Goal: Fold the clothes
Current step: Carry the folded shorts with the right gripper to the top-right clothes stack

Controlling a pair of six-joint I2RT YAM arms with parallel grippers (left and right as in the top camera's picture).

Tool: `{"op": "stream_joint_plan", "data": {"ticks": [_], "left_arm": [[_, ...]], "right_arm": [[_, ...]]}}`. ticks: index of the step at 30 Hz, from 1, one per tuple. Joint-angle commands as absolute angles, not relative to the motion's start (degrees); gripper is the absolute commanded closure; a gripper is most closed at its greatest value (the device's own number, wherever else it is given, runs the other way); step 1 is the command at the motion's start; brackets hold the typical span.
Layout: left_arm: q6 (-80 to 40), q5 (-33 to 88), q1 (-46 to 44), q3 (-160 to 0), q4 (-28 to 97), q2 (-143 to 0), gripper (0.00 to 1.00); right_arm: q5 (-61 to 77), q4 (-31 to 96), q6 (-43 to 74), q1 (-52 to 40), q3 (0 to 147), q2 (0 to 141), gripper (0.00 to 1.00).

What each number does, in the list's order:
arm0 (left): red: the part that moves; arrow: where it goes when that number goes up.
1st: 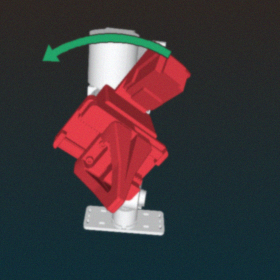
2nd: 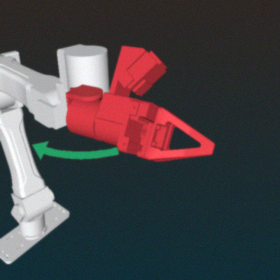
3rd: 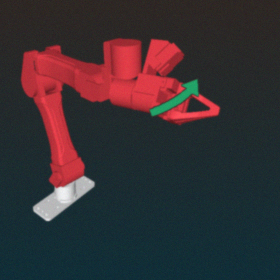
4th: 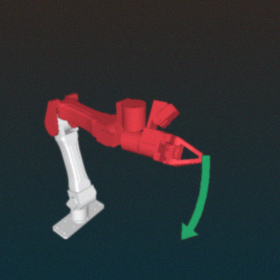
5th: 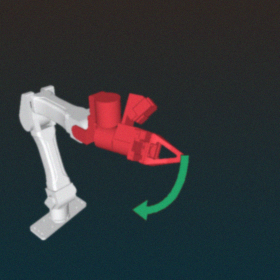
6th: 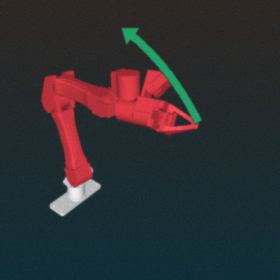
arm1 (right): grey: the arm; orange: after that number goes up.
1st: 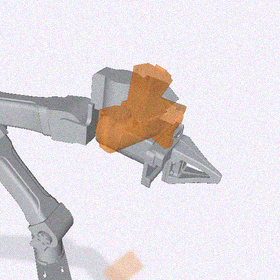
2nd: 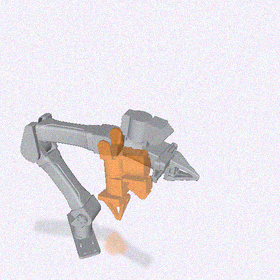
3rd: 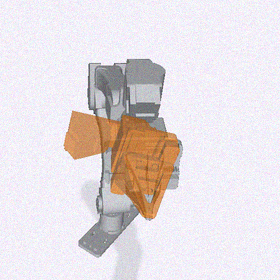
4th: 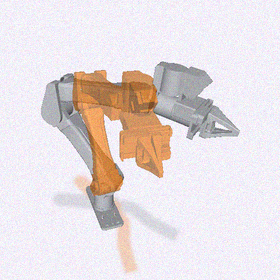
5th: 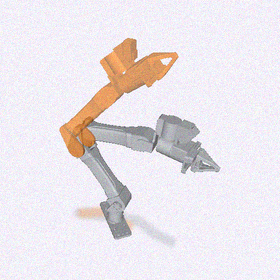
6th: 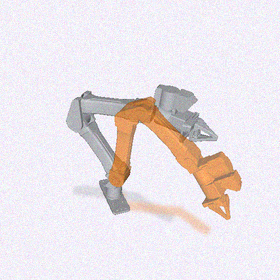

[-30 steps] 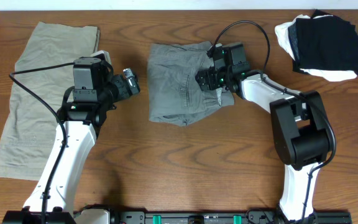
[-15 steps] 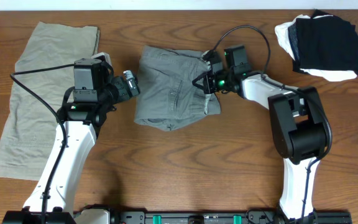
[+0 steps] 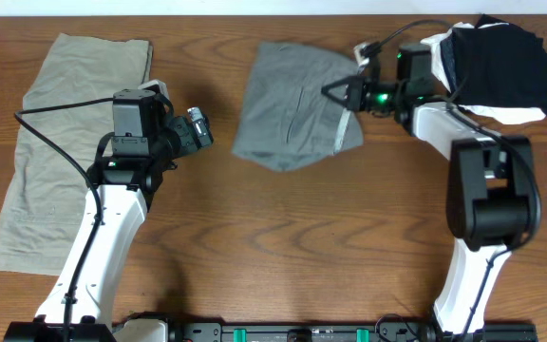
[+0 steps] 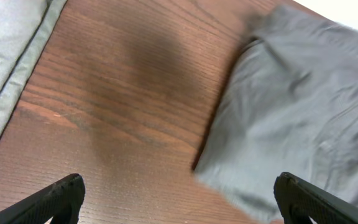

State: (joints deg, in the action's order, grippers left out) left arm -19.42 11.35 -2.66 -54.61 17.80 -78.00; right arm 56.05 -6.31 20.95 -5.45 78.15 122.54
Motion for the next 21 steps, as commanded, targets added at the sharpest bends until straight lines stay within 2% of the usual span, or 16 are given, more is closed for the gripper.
{"op": "stream_joint_plan", "data": {"ticks": [1,10,21], "left_arm": [[-18.7,10.4,-2.4,-54.7,17.9,-77.5,0.02],[-18.7,10.4,-2.4,-54.7,18.0,-77.5,0.02],[-18.7,10.4,-2.4,-54.7,18.4,-77.6,0.02]], "right_arm": [[54.2,-8.1,26.8,-4.2,79.8,114.7,0.99],[46.5,-9.7,27.6,-2.1,79.8,109.6,0.99],[44.3,-26.6,40.6,5.1,79.8,109.6,0.99]]}}
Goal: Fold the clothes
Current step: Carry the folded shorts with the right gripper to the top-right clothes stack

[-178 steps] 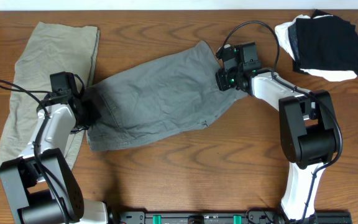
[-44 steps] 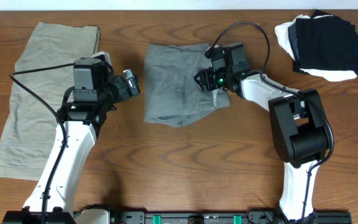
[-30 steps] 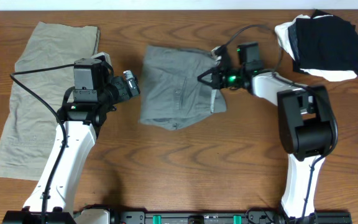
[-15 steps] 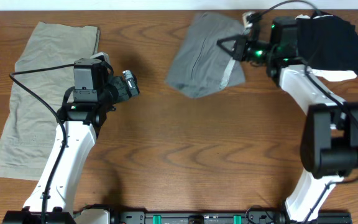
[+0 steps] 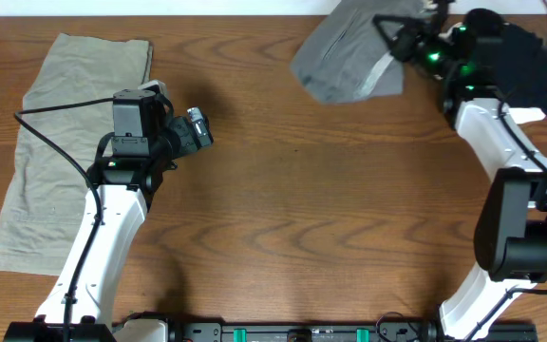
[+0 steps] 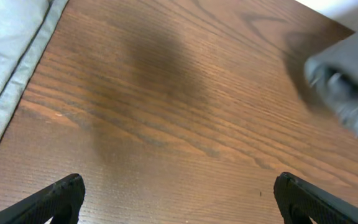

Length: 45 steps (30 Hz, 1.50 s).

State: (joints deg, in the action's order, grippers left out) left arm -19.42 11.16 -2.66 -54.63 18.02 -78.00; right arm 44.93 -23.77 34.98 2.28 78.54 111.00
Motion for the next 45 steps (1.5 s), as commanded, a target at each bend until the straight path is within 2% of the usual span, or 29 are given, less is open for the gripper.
{"op": "stream_joint_plan", "data": {"ticks": [1,13,22,27,32,38,45], "left_arm": [[-18.7,10.4,-2.4,-54.7,18.5,-77.6,0.02],[-18.7,10.4,-2.4,-54.6,20.1,-77.6,0.02],[-18.7,10.4,-2.4,-54.6,20.9,-78.3,0.02],[-18.7,10.4,-2.4,-54.6,20.9,-79.4,0.02],[-18.7,10.4,-2.4,-54.6,20.9,-80.8,0.02],[-18.7,10.4,-2.9,-54.6,20.7,-82.1,0.02],[-18.7,10.4,-2.9,-54.6,20.2,-82.1,0.02]], "right_arm": [[44.3,-28.2,41.5,6.0,79.8,109.6,0.99],[40.6,-33.5,42.8,19.4,79.8,109.3,0.99],[23.3,-34.2,38.7,21.8,79.8,110.3,0.99],[19.3,-44.2,36.6,21.5,79.8,114.0,0.99],[12.0,-54.4,43.4,21.4,79.9,120.3,0.99],[13.3,-56.2,45.2,21.4,79.9,126.8,0.99],[18.1,-54.2,47.8,22.6,79.9,127.9,0.98]]}}
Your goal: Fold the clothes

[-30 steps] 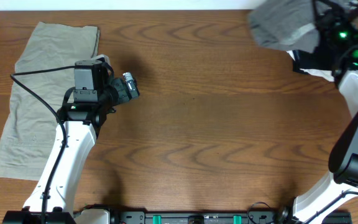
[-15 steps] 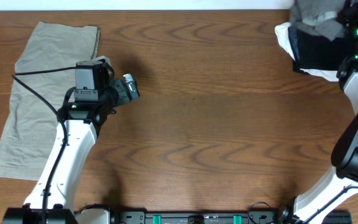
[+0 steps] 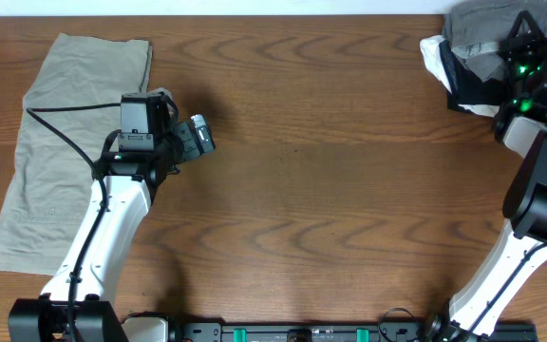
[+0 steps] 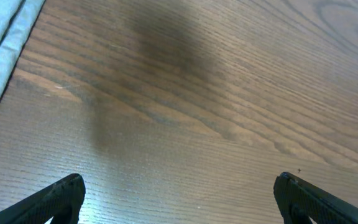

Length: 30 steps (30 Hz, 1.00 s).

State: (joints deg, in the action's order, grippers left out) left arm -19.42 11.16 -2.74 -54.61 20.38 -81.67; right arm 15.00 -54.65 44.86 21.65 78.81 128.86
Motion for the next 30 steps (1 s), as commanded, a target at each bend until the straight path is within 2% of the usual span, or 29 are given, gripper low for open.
{"op": "stream_joint_plan", "data": {"ticks": [1,3,4,5,7,8,17,20,22,25,27,30], "left_arm": [[-18.8,10.4,-2.9,-54.6,20.2,-82.1,0.02],[-19.6,10.4,-2.9,-54.6,20.2,-82.1,0.02],[-19.6,10.4,-2.9,-54.6,20.2,-82.1,0.02],[-19.6,10.4,-2.9,-54.6,20.2,-82.1,0.02],[-19.6,10.4,-2.9,-54.6,20.1,-82.1,0.02],[-19.6,10.4,-2.9,-54.6,20.1,-82.1,0.02],[-19.6,10.4,-2.9,-54.6,18.5,-82.1,0.02],[-19.6,10.4,-2.9,-54.6,18.2,-82.1,0.02],[-19.6,10.4,-2.9,-54.6,18.2,-82.1,0.02],[-19.6,10.4,-2.9,-54.6,18.2,-82.1,0.02],[-19.6,10.4,-2.9,-54.6,18.2,-82.1,0.02],[-19.6,10.4,-2.9,-54.6,18.2,-82.1,0.02]], "right_arm": [[19.3,-53.7,50.0,23.1,79.9,127.9,0.98],[23.7,-53.0,54.4,24.5,79.9,127.9,0.79],[26.6,-52.9,55.6,25.2,79.9,127.9,0.64],[29.7,-53.0,56.7,26.0,79.9,127.9,0.42],[35.2,-52.9,60.2,27.6,79.9,127.9,0.19],[36.9,-52.9,61.6,28.3,79.9,127.9,0.01],[50.0,-52.5,69.1,31.9,79.9,126.9,0.01],[52.3,-48.4,70.8,32.0,79.9,125.8,0.01],[52.5,-42.0,66.2,32.0,79.9,124.4,0.01],[48.1,-26.7,53.3,31.9,79.9,120.9,0.01],[39.0,-12.2,43.1,31.6,79.9,117.2,0.01],[23.2,3.2,32.4,30.6,79.9,111.1,0.01]]}}
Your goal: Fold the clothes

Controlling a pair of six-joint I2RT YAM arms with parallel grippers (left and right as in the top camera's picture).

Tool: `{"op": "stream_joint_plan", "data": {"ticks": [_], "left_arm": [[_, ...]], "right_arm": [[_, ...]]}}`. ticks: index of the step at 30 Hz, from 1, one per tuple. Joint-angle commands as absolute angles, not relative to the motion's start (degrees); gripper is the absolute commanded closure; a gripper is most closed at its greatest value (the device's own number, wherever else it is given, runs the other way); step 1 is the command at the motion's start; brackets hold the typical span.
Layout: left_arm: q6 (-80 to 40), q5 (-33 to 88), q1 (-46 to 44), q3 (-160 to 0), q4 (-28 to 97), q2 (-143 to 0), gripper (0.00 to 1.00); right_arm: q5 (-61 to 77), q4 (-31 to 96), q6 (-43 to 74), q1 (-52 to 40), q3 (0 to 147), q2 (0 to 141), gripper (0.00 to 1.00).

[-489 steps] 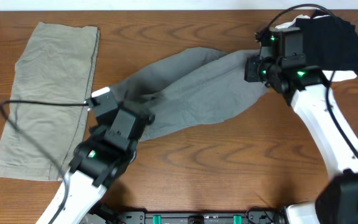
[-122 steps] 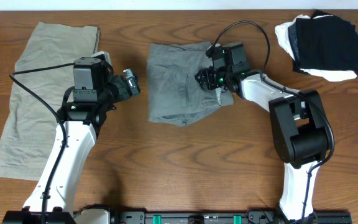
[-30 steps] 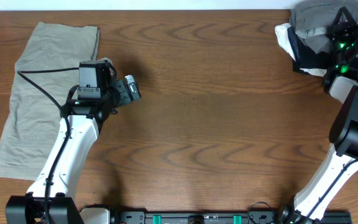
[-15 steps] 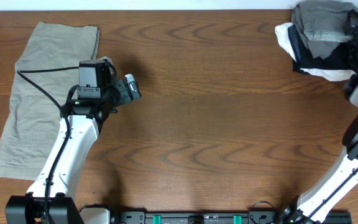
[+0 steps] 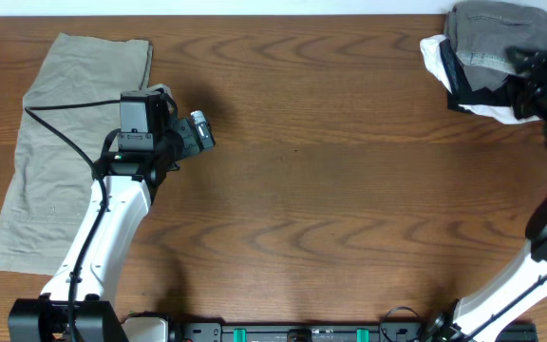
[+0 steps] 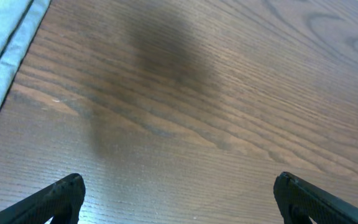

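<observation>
A folded grey garment lies on top of a pile of black and white clothes at the far right corner. My right gripper sits just right of the grey garment, over the pile's black cloth, and its jaws are too dark to read. A beige garment lies spread flat at the left; its edge shows as pale cloth in the left wrist view. My left gripper hovers to the right of it over bare wood, its fingertips wide apart and nothing between them.
The wooden table runs between the two garment areas. The pile of clothes reaches the table's far right edge. The left arm's black cable loops over the beige garment.
My right gripper has moved from on top of the grey garment to its near right side. The grey garment stays on the pile. The left arm has barely moved.
My right gripper first held the grey garment's edge at mid table. Then the garment hung from it near the far edge, further right. Later it was on the pile in the far right corner, where it now rests. The left gripper stayed open beside the beige garment.
</observation>
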State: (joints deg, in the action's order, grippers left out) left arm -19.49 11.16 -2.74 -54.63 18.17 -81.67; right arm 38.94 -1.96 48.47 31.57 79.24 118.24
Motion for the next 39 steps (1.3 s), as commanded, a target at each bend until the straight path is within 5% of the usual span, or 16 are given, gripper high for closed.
{"op": "stream_joint_plan", "data": {"ticks": [1,6,13,21,29,39], "left_arm": [[-19.6,10.4,-2.9,-54.6,18.2,-82.1,0.02],[-19.6,10.4,-2.9,-54.6,17.5,-82.2,0.02],[-19.6,10.4,-2.9,-54.6,17.2,-83.5,0.02],[-20.2,10.5,-3.0,-54.6,17.1,-85.5,0.02],[-20.2,10.4,-3.0,-54.6,17.0,-85.5,0.02],[-20.2,10.4,-3.0,-54.6,17.0,-85.5,0.02]], "right_arm": [[19.4,6.2,30.7,30.3,79.9,109.4,0.01],[13.1,13.3,21.6,28.9,79.9,101.8,0.01],[16.7,7.7,6.1,25.8,79.9,100.2,0.01],[6.6,-13.8,-9.0,21.7,79.9,108.2,0.01],[3.2,-43.6,-10.8,21.8,80.3,124.6,0.01],[3.0,-32.1,-7.8,23.9,84.7,137.4,0.01]]}}
